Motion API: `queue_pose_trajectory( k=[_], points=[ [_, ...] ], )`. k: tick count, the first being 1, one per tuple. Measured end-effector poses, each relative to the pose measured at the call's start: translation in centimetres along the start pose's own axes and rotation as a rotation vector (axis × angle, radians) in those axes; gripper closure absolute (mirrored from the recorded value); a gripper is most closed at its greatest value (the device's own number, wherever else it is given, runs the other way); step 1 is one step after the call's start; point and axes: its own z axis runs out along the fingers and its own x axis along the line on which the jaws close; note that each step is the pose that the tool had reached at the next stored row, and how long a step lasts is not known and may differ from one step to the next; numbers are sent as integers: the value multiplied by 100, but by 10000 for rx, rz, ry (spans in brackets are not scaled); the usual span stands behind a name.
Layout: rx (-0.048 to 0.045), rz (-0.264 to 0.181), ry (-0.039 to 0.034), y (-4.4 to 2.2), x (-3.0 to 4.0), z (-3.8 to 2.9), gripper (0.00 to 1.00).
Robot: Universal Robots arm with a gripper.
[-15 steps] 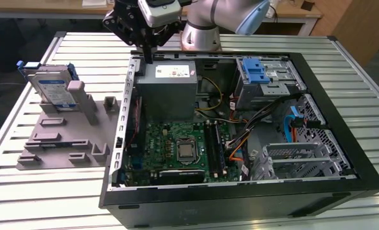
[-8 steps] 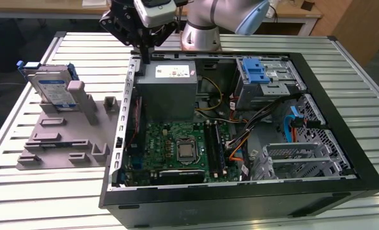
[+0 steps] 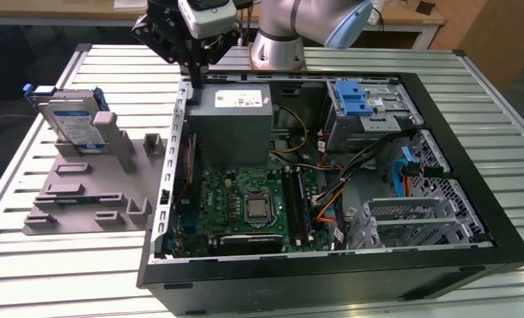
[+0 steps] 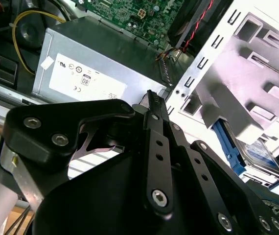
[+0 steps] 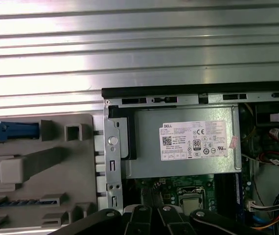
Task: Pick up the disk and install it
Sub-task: 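Reach for the disk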
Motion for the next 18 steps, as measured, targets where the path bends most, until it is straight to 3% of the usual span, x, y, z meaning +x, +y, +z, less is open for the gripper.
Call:
queue_pose_trajectory(
  k=[6, 11, 15, 18],
  points=[
    [0, 0, 0, -2, 52, 2, 89],
    [1, -1, 1, -3, 55, 2, 89],
    [168, -4, -13, 11, 57, 3, 89],
    [219, -6, -15, 31, 66, 3, 89]
  ],
)
